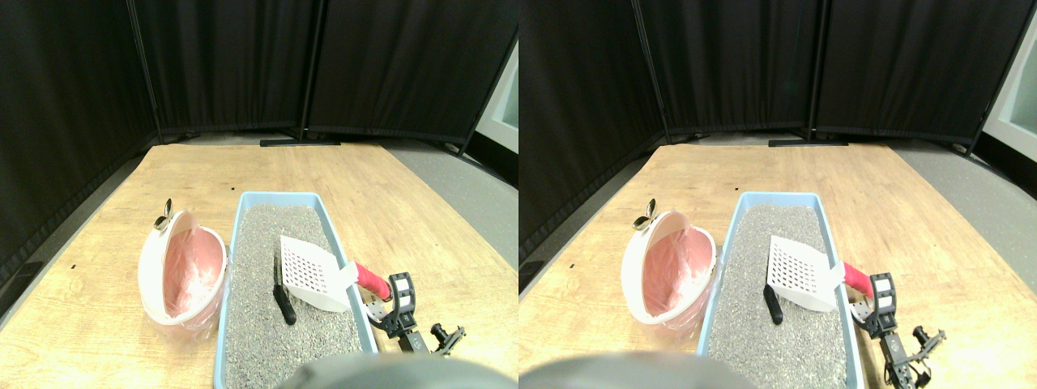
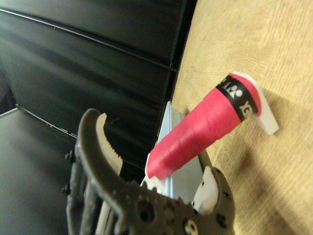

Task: Scoop (unimanual)

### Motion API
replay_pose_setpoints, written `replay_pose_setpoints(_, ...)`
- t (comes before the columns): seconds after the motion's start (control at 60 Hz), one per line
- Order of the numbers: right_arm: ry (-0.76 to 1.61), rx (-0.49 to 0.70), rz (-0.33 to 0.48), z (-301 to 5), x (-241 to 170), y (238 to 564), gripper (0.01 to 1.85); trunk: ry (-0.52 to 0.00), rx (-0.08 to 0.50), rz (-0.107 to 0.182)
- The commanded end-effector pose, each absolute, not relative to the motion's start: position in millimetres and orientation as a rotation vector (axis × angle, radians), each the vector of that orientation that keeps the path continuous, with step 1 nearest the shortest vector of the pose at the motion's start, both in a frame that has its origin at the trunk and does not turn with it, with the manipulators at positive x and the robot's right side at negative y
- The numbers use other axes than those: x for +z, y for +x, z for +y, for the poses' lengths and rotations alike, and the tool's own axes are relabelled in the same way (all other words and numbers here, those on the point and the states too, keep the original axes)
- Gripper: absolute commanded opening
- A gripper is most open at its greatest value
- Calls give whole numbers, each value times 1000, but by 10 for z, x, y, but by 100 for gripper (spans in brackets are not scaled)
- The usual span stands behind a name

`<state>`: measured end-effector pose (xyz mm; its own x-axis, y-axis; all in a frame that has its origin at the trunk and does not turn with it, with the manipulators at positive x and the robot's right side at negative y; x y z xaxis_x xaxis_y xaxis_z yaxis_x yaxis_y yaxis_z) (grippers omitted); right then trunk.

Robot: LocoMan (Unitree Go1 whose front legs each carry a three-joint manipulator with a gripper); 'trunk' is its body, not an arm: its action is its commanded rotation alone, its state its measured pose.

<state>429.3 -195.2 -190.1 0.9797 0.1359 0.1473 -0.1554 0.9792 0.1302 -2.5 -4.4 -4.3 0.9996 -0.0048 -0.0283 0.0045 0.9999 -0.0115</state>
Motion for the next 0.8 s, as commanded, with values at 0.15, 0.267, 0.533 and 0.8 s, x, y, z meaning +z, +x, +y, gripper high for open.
replay_pose_setpoints(0.15,140,115,-144,-1926,-1967,4390,93,-37,7,48)
replay_pose_setpoints(0.267,141,110,-142,-1939,-2006,4450,92,-36,6,49)
replay_pose_setpoints(0.533,172,94,-130,-1984,-2036,4524,91,-30,1,45)
replay_pose_setpoints(0.8,214,88,-122,-2021,-2017,4605,90,-29,-3,43)
